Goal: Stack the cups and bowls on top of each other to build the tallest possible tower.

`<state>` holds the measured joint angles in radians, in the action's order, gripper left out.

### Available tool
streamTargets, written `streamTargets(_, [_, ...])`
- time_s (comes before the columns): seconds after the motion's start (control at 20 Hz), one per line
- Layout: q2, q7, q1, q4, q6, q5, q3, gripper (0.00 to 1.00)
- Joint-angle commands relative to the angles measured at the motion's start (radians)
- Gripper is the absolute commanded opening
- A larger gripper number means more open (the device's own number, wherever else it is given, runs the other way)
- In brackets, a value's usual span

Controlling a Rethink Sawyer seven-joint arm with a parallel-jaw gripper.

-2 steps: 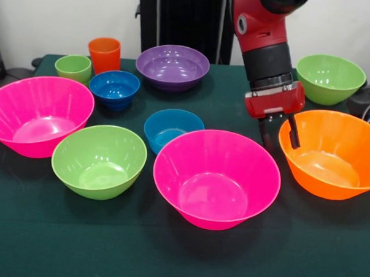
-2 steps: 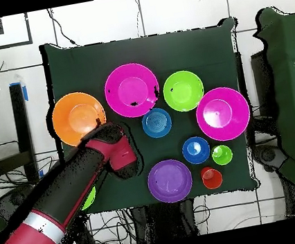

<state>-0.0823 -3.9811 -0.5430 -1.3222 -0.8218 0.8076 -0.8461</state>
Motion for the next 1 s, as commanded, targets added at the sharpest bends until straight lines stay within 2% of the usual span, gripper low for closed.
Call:
streamTargets(0.05, [-0.069,0.278,0.018,0.041,0.08,-0.149,0.16,0.0])
streamTargets(0.15, [-0.064,0.227,0.001,0.046,0.102,-0.099,0.156,0.0])
streamTargets(0.35, [-0.049,0.181,-0.01,0.027,0.104,-0.079,0.158,0.0])
streamTargets(0.75, [-0.041,0.169,-0.013,0.028,0.084,-0.067,0.168,0.0])
streamTargets(0.85, [-0.019,0.126,-0.029,0.009,0.09,-0.03,0.166,0.0])
streamTargets(1.0, [0.051,-0.029,-0.089,-0.043,0.115,0.111,0.141,0.0])
